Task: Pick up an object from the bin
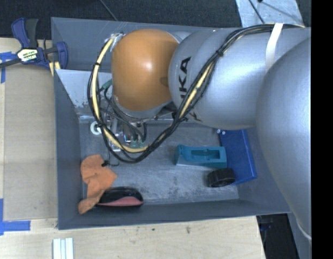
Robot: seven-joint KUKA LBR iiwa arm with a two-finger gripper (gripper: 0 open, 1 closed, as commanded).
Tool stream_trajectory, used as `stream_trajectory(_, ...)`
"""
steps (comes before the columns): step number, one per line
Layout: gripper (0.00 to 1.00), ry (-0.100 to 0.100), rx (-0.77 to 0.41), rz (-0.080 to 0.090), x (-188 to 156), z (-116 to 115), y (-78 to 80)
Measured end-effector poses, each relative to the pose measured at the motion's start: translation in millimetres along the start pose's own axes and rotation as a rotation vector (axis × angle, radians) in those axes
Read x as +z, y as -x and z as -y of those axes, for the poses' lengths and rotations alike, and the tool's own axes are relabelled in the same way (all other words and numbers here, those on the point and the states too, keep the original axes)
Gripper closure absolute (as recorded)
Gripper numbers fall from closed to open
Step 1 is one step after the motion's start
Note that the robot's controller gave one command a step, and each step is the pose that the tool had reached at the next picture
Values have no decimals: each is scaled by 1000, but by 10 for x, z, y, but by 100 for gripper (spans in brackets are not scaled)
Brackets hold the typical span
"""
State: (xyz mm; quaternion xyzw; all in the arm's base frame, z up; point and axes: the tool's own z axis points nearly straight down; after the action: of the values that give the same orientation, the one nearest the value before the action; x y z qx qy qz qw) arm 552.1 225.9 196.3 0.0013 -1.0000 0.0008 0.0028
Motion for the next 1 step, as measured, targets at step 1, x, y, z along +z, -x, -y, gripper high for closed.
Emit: stream_trajectory(1,0,3,3,8,-52,8,18)
